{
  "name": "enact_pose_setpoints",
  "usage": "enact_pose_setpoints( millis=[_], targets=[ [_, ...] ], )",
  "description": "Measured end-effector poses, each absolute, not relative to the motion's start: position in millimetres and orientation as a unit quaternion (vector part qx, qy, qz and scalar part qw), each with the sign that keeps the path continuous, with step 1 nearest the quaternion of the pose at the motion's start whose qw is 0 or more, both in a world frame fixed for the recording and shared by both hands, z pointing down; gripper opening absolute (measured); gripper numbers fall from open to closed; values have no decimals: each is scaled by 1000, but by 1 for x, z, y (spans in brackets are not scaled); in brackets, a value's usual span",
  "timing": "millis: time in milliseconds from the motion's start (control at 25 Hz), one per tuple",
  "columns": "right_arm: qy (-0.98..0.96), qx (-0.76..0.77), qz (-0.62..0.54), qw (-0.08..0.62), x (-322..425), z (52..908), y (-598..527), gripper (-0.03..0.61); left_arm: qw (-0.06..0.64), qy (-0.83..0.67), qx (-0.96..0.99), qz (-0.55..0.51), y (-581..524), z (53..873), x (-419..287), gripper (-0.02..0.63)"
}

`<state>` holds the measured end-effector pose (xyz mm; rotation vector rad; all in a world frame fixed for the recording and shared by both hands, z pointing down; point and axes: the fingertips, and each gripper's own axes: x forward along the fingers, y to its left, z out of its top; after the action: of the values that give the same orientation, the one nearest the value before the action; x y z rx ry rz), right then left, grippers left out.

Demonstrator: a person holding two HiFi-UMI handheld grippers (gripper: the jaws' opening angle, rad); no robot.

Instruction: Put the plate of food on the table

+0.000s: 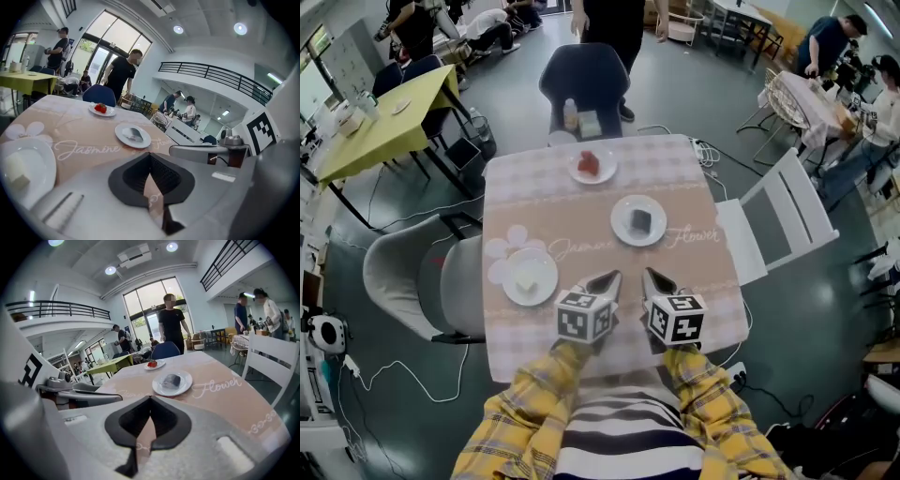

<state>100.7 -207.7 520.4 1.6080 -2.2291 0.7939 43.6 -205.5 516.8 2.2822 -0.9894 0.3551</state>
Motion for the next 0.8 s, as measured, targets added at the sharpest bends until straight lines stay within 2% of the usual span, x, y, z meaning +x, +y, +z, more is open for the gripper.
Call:
enact_pose_setpoints(
  millis=[800],
  targets=[
    [-730,610,274,143,65,527,-135,-5,312,-316,884,147,-144,524,5,2]
  ],
)
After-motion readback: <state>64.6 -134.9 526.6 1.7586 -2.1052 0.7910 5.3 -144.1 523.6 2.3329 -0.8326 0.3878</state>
